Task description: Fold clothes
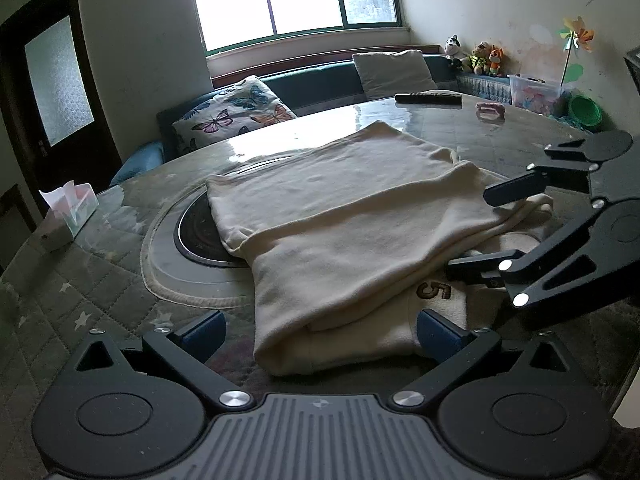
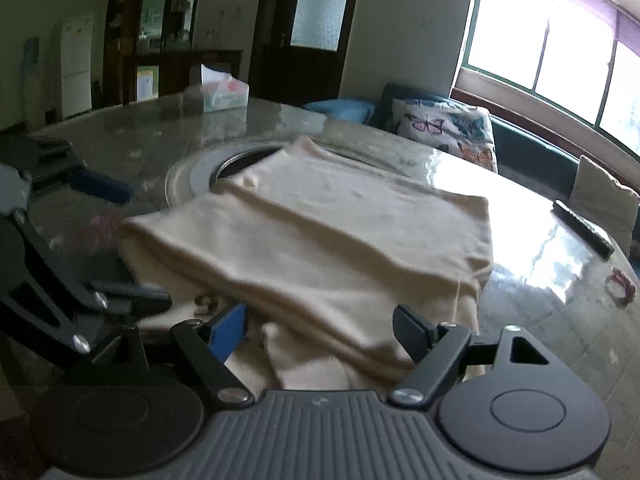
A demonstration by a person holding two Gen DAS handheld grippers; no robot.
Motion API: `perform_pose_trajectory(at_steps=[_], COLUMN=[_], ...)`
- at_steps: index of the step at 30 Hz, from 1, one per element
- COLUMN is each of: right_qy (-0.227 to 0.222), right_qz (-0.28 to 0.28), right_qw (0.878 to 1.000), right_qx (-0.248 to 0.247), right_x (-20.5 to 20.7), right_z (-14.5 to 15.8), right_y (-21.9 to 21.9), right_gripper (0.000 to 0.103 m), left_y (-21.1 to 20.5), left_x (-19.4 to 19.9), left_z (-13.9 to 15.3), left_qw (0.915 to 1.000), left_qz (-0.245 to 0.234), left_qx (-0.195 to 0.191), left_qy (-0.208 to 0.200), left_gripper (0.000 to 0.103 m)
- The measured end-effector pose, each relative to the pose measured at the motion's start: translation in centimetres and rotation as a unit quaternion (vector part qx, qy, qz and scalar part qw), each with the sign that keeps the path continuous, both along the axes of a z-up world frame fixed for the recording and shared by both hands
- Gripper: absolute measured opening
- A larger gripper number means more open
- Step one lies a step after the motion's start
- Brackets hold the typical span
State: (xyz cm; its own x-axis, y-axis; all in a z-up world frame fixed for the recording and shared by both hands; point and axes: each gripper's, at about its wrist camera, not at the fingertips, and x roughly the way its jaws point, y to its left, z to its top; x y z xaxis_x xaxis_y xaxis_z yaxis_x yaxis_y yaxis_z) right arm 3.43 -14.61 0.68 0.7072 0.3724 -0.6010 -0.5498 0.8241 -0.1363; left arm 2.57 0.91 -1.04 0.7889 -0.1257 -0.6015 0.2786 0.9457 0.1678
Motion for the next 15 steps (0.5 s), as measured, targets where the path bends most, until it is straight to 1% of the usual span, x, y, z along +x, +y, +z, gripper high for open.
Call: perform_pose_trajectory(at_steps=[3, 7, 9, 12, 15], right_qy=[-0.008, -0.026, -0.021, -0.005, -0.005], right_qz=[0.003, -0.011, -0.022, -0.028, -0.026], right_qw=[1.000, 1.000, 1.000, 1.000, 1.000], right_qx=[0.004, 0.009, 0.007, -0.009, -0.007], right_x=[-0.5, -0.8, -0.5, -0.1, -0.2], right_z=[0.7, 1.6, 1.3, 0.1, 0.2], right_y=[-0.4, -1.3, -1.7, -1.7, -1.8], right_gripper=[0.081, 0.081, 0.081, 0.081, 0.081], left_y=[0.0, 0.0, 0.1, 0.1, 0.1], left_x=[0.1, 0.1, 0.3, 0.4, 0.4], left_z=[0.0, 0.0, 0.2, 0.2, 0.2], left_qw=[1.0000, 1.0000, 1.0000, 1.0000, 1.0000], left_qz=[-0.002, -0.002, -0.002, -0.003, -0.004], left_qx=[0.000, 0.001, 0.000, 0.001, 0.002], left_qy=[0.000, 0.000, 0.002, 0.002, 0.002], left_gripper=[0.103, 0.103, 0.103, 0.103, 0.103])
